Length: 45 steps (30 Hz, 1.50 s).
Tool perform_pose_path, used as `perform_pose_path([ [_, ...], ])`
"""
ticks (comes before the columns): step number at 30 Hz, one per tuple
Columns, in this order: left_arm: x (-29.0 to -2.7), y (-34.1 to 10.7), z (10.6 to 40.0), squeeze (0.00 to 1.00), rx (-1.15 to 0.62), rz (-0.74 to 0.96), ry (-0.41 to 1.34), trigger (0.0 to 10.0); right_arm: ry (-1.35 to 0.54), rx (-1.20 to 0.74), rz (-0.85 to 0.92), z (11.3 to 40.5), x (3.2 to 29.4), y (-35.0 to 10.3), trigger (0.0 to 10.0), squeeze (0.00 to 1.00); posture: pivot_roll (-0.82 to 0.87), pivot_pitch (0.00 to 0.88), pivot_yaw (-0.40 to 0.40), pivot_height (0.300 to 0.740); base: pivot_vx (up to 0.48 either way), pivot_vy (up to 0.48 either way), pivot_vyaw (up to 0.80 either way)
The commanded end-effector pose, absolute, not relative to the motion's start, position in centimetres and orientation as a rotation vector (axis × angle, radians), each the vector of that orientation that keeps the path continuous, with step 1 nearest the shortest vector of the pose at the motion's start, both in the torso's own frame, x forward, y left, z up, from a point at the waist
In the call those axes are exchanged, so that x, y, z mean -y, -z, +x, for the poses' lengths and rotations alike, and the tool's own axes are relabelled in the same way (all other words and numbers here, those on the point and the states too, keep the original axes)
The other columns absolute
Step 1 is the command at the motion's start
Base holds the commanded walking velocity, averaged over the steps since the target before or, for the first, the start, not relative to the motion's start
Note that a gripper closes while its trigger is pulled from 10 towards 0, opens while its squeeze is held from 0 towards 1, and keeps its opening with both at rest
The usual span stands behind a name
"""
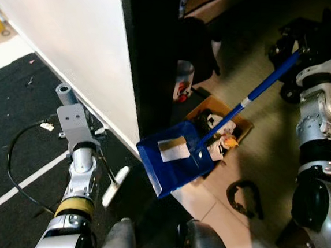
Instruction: Sweep floor
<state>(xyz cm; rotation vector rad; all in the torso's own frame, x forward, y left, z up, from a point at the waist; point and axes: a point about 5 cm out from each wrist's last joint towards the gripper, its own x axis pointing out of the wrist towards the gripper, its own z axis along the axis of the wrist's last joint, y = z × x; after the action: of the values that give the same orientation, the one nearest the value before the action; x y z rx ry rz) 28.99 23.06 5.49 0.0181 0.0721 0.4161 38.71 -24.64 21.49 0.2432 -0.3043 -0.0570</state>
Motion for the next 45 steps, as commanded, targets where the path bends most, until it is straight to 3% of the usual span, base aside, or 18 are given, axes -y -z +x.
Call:
perform_pose_path([
  [1, -23.3, -6.1, 29.1, 0.00, -0.049, 0.046, -0.402, 10.0, 0.120, 0.336, 0.173, 38.6, 25.9, -22.7, 10.0, 0.00, 0.00, 0.073, -0.068, 0.740, 0.000, 0.000, 0.00],
  [10, -23.6, -6.1, 28.7, 0.00, -0.045, 0.063, -0.401, 10.0, 0.334, 0.331, 0.002, 38.6, 27.4, -23.4, 10.0, 0.00, 0.01, 0.097, -0.071, 0.740, 0.000, 0.000, 0.00],
  [16, -23.8, -6.0, 28.5, 0.00, -0.045, 0.065, -0.407, 10.0, 0.422, 0.338, 0.018, 38.7, 27.5, -23.7, 10.0, 0.00, 0.02, 0.105, -0.071, 0.740, 0.000, 0.000, 0.00],
  [23, -24.1, -6.2, 28.1, 0.00, -0.039, 0.071, -0.419, 10.0, 0.496, 0.343, 0.057, 39.2, 26.0, -23.6, 10.0, 0.00, 0.03, 0.134, -0.074, 0.740, 0.000, 0.000, 0.00],
  [34, -24.7, -6.2, 27.5, 0.00, -0.038, 0.083, -0.431, 10.0, 0.781, 0.373, -0.005, 38.8, 25.1, -23.8, 10.0, 0.00, 0.04, 0.166, -0.083, 0.740, 0.000, 0.000, 0.00],
  [41, -24.9, -6.4, 27.5, 0.00, -0.035, 0.086, -0.438, 10.0, 0.890, 0.400, -0.101, 38.9, 23.4, -24.1, 10.0, 0.00, 0.04, 0.167, -0.093, 0.740, 0.000, 0.000, 0.00],
  [45, -25.1, -6.7, 27.5, 0.00, -0.025, 0.088, -0.447, 10.0, 0.887, 0.467, -0.164, 39.1, 20.6, -24.4, 10.0, 0.00, 0.04, 0.163, -0.100, 0.740, 0.000, 0.000, 0.00],
])
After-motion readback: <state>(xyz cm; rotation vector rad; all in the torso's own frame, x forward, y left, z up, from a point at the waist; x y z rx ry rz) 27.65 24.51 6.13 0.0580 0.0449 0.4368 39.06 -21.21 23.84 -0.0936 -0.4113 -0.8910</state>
